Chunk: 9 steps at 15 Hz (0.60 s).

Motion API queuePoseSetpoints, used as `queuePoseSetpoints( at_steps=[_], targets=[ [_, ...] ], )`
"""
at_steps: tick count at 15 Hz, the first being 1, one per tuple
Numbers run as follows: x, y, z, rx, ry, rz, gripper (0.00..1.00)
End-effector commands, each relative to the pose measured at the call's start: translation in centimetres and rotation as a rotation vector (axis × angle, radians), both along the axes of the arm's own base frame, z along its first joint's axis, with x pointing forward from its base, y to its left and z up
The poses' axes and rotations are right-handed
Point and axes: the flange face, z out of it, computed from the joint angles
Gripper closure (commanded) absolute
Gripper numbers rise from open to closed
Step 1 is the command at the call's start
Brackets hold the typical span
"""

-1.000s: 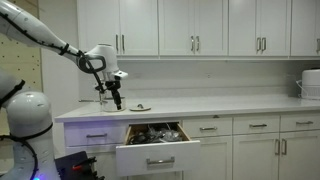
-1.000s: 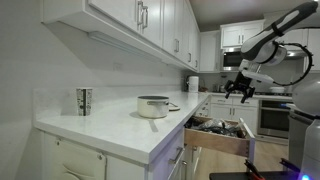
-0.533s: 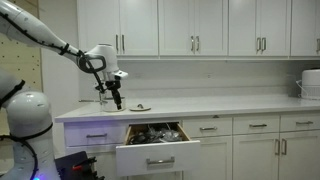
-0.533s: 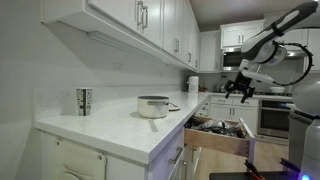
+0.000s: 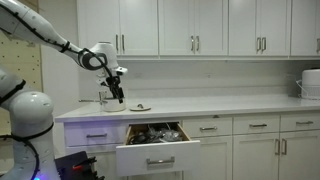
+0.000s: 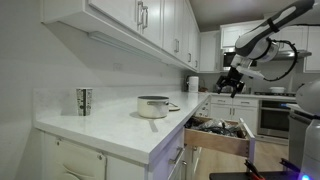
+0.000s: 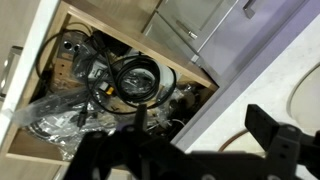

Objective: Open the second upper cabinet door from the left

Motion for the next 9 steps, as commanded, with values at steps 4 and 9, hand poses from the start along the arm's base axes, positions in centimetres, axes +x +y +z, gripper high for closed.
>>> queuePoseSetpoints(
  at_steps=[4,9],
  targets=[
    [0.2,5.7,2.1,0.027,-0.117,0.249,0.0],
    [-0.5,9.8,5.0,0.065,-0.205,0.404,0.0]
  ],
)
